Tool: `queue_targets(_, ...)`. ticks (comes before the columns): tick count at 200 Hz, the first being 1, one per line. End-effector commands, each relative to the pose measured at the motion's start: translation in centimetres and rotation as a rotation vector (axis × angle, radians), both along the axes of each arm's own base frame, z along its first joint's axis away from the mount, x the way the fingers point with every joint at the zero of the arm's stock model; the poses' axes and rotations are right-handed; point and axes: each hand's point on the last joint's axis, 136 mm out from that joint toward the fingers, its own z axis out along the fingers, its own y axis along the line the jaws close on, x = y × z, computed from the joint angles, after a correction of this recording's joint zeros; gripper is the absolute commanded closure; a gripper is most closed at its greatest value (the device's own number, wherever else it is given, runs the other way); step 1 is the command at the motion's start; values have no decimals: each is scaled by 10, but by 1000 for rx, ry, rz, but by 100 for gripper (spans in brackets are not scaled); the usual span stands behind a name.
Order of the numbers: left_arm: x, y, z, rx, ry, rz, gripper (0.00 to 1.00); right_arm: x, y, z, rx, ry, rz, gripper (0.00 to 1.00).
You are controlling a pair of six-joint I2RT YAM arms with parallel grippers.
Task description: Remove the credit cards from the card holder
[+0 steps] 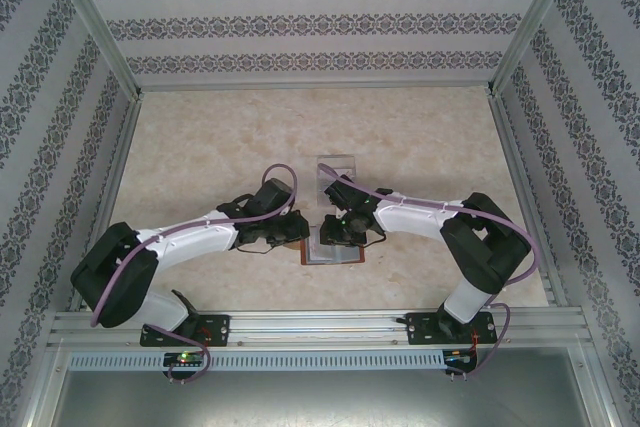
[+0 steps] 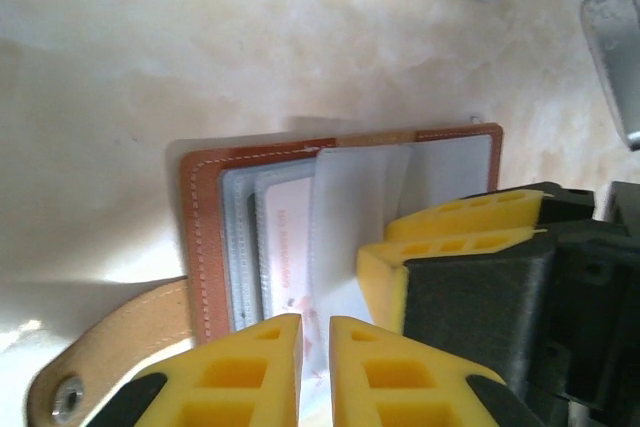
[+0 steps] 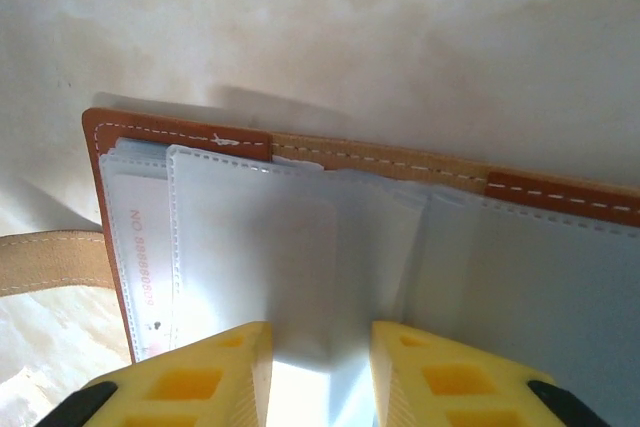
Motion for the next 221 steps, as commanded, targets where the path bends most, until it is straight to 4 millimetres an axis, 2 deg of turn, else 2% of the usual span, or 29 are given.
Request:
queue_targets(1,3,-13,5,-87,23,0,84,-3,-6,-3,3,15,-17,68)
queue_targets(44,4,-27,-7,-168,73,4,82,-3,-8,-2,8,14,-22,69)
queue_targets(95,2,-24,-22,-169,124,36,75,-3,-9,-3,13,15,-25,70)
queue_targets(159,1,-23,-30,-181,153,58,67,-3,-8,-1,23,13,-24,70)
queue_targets(221,2,-30,-35,-223,172,62,68,-4,-8,-2,28,14,-25,72)
